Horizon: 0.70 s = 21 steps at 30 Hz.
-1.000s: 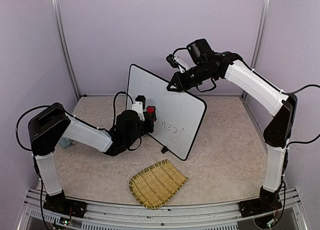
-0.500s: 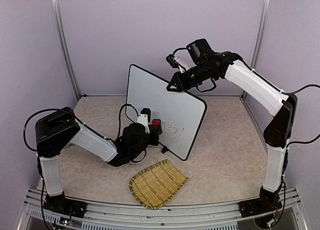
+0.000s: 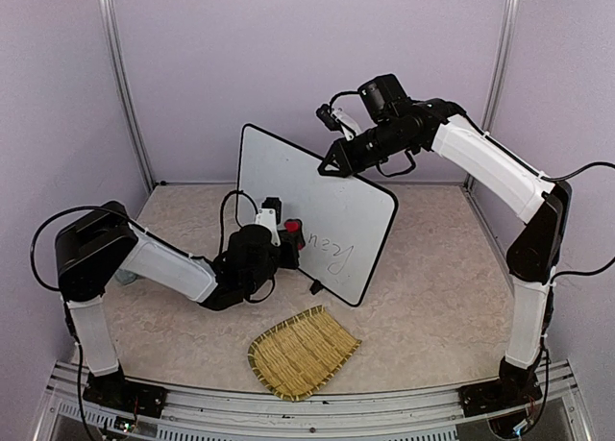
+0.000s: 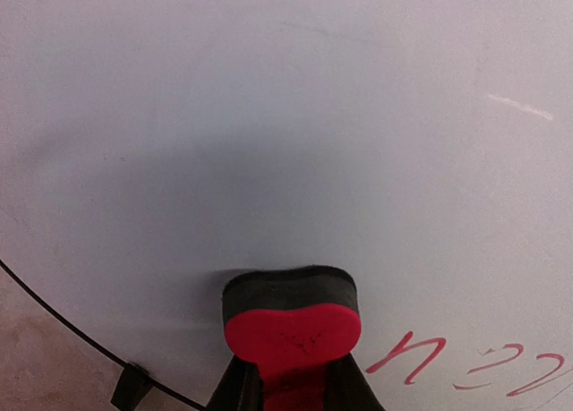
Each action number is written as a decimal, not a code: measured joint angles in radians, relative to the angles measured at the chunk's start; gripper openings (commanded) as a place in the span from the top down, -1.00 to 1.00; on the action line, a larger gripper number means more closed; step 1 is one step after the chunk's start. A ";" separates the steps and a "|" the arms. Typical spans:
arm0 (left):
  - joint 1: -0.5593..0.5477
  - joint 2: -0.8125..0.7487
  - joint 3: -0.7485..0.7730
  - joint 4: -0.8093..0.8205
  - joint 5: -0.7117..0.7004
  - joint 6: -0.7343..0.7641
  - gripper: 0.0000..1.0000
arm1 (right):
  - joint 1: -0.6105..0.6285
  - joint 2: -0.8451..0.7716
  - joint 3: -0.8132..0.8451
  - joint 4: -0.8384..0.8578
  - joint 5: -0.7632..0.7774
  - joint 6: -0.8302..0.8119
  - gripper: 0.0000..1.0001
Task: Erase the whiteboard
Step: Erase the center of the whiteboard.
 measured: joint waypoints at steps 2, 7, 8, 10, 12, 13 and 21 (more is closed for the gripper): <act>0.025 -0.027 0.002 -0.007 -0.008 0.005 0.60 | 0.001 -0.001 0.000 0.000 -0.010 -0.010 1.00; 0.094 -0.076 0.016 -0.007 -0.029 0.023 0.60 | 0.001 -0.001 -0.001 0.001 -0.019 -0.024 1.00; 0.108 -0.078 0.019 -0.005 -0.035 0.027 0.60 | 0.001 -0.001 -0.001 0.001 -0.019 -0.024 1.00; 0.125 -0.078 0.019 -0.008 -0.042 0.032 0.60 | 0.001 -0.001 -0.001 0.001 -0.020 -0.024 1.00; 0.138 -0.074 0.019 -0.012 -0.046 0.035 0.60 | 0.001 -0.001 -0.001 0.001 -0.019 -0.024 1.00; 0.143 -0.069 0.019 -0.012 -0.048 0.035 0.61 | 0.001 -0.001 -0.001 0.001 -0.019 -0.024 1.00; 0.158 0.019 0.036 -0.070 -0.069 0.013 0.63 | 0.001 -0.001 -0.001 0.001 0.005 -0.002 1.00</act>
